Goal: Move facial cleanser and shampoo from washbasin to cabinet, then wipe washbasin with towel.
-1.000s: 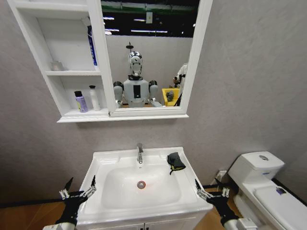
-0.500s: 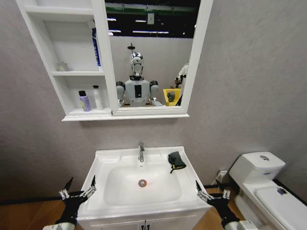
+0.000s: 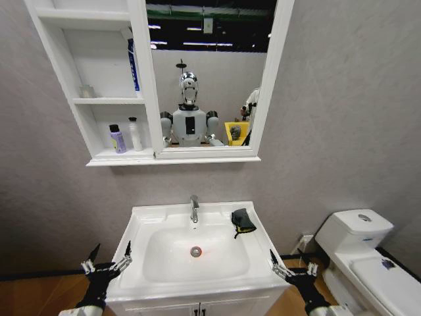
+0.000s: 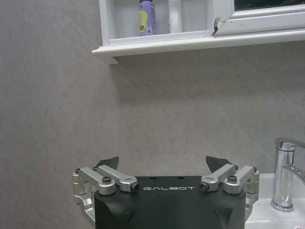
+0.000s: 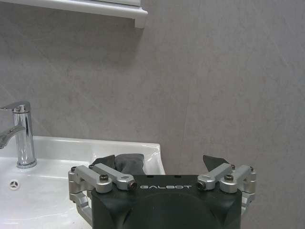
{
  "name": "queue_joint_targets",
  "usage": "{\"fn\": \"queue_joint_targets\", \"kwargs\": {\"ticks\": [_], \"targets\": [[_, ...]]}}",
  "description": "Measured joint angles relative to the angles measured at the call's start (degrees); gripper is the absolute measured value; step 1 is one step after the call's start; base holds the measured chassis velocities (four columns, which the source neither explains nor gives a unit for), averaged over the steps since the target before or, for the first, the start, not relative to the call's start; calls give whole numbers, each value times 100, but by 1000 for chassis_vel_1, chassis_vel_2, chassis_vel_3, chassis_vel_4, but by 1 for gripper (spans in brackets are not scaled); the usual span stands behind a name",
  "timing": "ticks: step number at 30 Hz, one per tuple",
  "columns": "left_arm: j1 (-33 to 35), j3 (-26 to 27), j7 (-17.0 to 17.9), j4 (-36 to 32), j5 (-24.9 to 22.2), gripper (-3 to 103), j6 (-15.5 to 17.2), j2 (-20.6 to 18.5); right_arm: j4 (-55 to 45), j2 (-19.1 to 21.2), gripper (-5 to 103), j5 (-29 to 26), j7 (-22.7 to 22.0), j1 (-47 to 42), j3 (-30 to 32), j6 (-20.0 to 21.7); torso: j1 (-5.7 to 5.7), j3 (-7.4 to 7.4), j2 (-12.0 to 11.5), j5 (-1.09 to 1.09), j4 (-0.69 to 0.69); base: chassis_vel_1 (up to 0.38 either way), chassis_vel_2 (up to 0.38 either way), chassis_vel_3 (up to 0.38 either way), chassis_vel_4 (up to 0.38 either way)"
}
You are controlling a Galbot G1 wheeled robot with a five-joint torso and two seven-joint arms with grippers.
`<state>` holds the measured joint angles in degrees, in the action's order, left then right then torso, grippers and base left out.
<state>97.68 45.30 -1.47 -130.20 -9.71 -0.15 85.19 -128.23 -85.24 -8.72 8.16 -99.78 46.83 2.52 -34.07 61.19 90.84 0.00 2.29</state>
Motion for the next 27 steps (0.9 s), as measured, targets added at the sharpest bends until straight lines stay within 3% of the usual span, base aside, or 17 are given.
{"fn": "queue_joint_targets", "kwargs": {"ticks": [12,15,16,17,18,22,24,25,27], "targets": [[0,0,0,0,0,100,0,0,105,116,100,-173,-117,208,23,141,0,0,0,0,2,0,0,0,0],[0,0,1,1,-1,100,1,0,473,409,100,-530,-673,953,175,652,0,0,0,1,-3,0,0,0,0],[0,0,1,1,-1,100,1,0,473,409,100,-530,-673,953,175,652,0,0,0,1,-3,0,0,0,0],[0,-1,1,1,-1,100,1,-1,650,550,100,-771,-982,1241,163,961,0,1,0,0,5,0,0,0,0],[0,-1,1,1,-1,100,1,-1,857,701,100,-925,-1165,1547,87,1174,1,1,0,0,2,0,0,0,0],[0,0,2,0,-1,100,1,-1,1384,1004,100,-1072,-1298,2167,-165,1490,0,1,0,1,-2,0,0,0,0],[-1,0,2,1,-1,100,1,-1,2065,1410,100,-1363,-1314,2979,-623,1843,0,1,-1,3,1,0,0,0,0],[-1,0,2,1,-1,100,1,-1,2065,1410,100,-1363,-1314,2979,-623,1843,0,1,-1,3,1,0,0,0,0],[0,0,1,1,-1,100,1,-2,2669,1864,100,-1732,-1079,3754,-1077,2089,0,2,-1,1,-4,0,0,0,0]]}}
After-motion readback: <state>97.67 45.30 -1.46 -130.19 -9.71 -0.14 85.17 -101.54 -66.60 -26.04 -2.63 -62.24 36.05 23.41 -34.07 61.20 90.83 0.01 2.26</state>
